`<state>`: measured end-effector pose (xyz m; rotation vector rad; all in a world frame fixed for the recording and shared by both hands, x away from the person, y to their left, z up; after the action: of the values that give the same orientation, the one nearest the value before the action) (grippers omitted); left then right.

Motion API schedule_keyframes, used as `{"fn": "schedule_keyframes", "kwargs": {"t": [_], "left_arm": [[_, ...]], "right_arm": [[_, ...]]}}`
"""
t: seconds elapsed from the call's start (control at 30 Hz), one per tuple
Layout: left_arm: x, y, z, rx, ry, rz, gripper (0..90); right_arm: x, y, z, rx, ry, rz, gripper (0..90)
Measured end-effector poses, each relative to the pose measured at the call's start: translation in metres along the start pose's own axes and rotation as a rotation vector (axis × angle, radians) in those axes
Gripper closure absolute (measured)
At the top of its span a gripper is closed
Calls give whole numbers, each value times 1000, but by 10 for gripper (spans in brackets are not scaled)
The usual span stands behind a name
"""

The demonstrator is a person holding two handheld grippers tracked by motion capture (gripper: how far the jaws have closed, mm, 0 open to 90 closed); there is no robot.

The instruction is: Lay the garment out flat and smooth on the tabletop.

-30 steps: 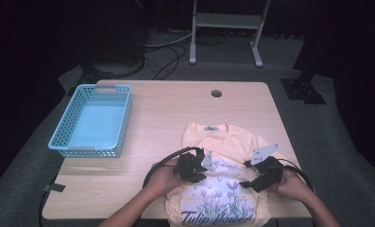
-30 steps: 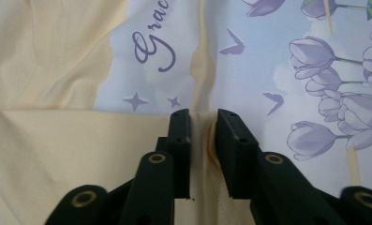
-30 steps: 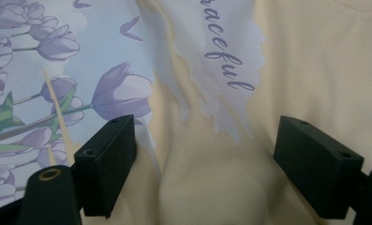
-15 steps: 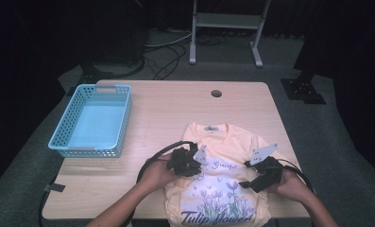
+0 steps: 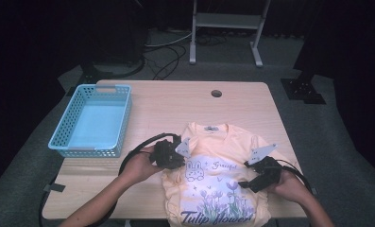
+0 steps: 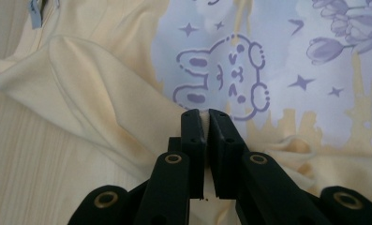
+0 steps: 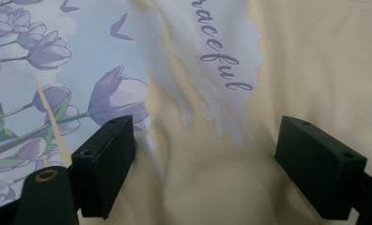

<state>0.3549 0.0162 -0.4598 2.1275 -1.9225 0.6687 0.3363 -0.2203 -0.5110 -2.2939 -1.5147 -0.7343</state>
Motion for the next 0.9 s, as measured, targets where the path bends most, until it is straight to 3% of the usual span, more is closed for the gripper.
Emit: {"fn": "schedule_keyframes", "kwargs": {"t": [0.27, 0.4, 0.7, 0.9], "left_arm": [[-24, -11, -16, 25, -30, -9, 847], [-40, -18, -27, 48, -44, -33, 846], [-81, -30, -38, 99, -83, -124, 846], [-96, -40, -41, 128, -94, -188, 807]], "right_arm": [[1, 0, 1, -9, -13, 12, 189], [1, -1, 1, -12, -25, 19, 186], [2, -1, 1, -14, -32, 20, 183], [2, -1, 1, -14, -32, 22, 182]]}}
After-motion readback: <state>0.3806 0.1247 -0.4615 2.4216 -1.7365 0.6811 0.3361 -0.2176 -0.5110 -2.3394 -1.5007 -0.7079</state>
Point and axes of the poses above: each handheld gripper's, and its own axes: z roughly forward along the jaws, x roughly out of its top, y roughly to its right, the point moved 10 cm from there along z, roughly forward along the jaws, and after that the axes turned 4 degrees about -z, right-handed, at the moved point
